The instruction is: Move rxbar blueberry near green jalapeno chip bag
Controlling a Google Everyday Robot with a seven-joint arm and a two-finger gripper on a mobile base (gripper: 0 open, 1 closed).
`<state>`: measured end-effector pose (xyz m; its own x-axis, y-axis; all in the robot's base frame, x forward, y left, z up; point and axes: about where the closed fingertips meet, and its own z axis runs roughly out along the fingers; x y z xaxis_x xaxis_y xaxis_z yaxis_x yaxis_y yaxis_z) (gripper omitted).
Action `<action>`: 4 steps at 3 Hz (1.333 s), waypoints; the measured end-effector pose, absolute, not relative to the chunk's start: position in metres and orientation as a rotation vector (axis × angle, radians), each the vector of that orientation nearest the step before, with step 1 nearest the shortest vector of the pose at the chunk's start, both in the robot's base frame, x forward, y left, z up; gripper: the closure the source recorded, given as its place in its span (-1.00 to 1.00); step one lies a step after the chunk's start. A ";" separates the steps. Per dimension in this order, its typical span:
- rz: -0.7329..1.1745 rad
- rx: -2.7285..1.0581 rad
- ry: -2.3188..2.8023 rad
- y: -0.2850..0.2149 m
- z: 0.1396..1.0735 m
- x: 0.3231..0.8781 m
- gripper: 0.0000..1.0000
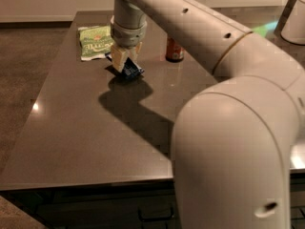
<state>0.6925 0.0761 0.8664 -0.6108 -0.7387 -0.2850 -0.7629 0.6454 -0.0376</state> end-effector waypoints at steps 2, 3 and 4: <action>0.118 -1.230 2.549 0.113 0.867 0.722 0.42; 0.114 -1.223 2.540 0.120 0.866 0.734 -0.04; 0.116 -1.225 2.538 0.122 0.863 0.735 -0.54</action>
Offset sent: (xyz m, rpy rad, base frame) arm 0.0519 0.0579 0.0111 0.0108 -0.0587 0.0250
